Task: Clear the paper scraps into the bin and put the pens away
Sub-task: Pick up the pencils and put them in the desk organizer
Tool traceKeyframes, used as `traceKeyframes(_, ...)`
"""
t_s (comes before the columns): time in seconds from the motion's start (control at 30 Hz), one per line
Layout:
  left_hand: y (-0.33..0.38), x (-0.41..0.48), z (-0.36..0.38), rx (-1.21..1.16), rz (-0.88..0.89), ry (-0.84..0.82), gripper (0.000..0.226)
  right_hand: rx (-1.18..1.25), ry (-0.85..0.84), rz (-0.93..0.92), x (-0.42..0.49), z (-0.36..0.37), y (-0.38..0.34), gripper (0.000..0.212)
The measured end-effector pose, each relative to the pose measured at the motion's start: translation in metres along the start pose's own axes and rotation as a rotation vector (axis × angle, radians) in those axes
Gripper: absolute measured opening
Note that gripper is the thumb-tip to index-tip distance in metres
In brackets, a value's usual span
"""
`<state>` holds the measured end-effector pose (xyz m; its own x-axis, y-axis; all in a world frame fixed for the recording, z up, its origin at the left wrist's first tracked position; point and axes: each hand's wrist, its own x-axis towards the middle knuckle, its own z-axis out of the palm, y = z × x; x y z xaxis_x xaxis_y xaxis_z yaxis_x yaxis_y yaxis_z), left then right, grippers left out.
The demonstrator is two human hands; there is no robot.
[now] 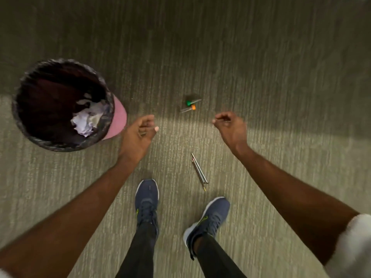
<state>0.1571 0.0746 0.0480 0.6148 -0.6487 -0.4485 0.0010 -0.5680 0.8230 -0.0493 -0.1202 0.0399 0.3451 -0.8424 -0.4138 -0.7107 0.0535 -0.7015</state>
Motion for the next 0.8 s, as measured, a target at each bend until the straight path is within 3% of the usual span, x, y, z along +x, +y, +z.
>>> traceKeyframes(0.13, -0.024, -0.01, 0.05, 0.034, -0.091, -0.221, 0.03, -0.165, -0.095, 0.117, -0.025, -0.011, 0.079, 0.019)
traceKeyframes(0.3, -0.064, -0.027, 0.109, 0.17, -0.2, -0.428, 0.021, -0.337, -0.284, 0.155, -0.074, 0.041, 0.175, 0.032)
traceKeyframes(0.4, -0.09, -0.035, 0.137, 0.19, -0.273, -0.455, 0.022, -0.413, -0.382, 0.145, -0.092, 0.078, 0.216, 0.043)
traceKeyframes(0.6, -0.153, -0.039, 0.174, 0.172, -0.41, -0.462, 0.021, -0.463, -0.332, 0.131, -0.087, 0.137, 0.256, 0.054)
traceKeyframes(0.8, -0.185, -0.033, 0.202, 0.136, -0.474, -0.413, 0.026, -0.52, -0.338, 0.099, -0.077, 0.157, 0.282, 0.045)
